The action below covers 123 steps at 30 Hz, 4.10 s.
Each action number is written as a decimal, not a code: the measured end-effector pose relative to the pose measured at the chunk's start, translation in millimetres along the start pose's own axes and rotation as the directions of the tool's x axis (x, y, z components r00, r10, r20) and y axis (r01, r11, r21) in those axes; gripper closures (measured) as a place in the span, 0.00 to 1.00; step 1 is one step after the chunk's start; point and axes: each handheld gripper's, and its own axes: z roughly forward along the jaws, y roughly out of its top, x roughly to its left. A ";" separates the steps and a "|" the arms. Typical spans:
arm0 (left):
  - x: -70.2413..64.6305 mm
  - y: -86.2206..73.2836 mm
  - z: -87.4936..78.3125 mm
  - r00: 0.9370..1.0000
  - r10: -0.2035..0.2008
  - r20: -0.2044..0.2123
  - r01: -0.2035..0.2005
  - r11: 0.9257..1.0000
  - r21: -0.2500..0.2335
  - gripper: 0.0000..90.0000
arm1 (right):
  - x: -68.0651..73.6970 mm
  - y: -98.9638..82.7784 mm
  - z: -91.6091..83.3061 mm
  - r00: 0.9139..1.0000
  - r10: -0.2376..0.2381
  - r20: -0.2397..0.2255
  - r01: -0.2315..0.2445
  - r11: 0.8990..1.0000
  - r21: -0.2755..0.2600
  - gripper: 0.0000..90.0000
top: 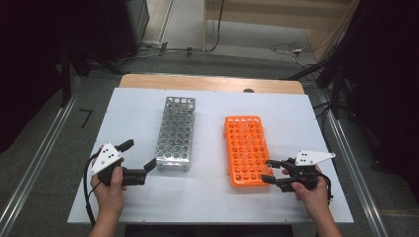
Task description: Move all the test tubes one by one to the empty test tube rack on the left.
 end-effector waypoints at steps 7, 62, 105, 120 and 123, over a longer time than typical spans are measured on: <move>-0.5 -0.3 0.6 1.000 0.003 0.001 -0.003 1.000 0.004 0.00 | -2.6 -3.7 4.6 0.999 0.005 -0.038 -0.004 1.000 0.020 0.58; -45.3 30.6 12.1 0.956 0.012 0.292 -0.005 1.000 -0.024 0.01 | 31.7 35.9 5.8 0.999 0.030 0.012 -0.029 0.998 -0.051 0.82; -129.9 38.2 53.0 0.855 0.012 0.518 -0.078 0.991 0.105 0.83 | 111.0 63.9 102.8 0.984 -0.089 -0.153 0.103 0.991 0.087 0.82; -123.1 44.9 48.9 0.877 0.016 0.480 -0.059 0.996 0.074 0.84 | 105.9 60.5 96.2 0.984 -0.070 -0.165 0.080 0.995 0.055 0.61; -118.1 47.5 48.4 0.888 0.013 0.461 -0.048 0.997 0.066 0.84 | 100.1 58.4 87.0 0.988 -0.067 -0.135 0.072 0.997 0.027 0.46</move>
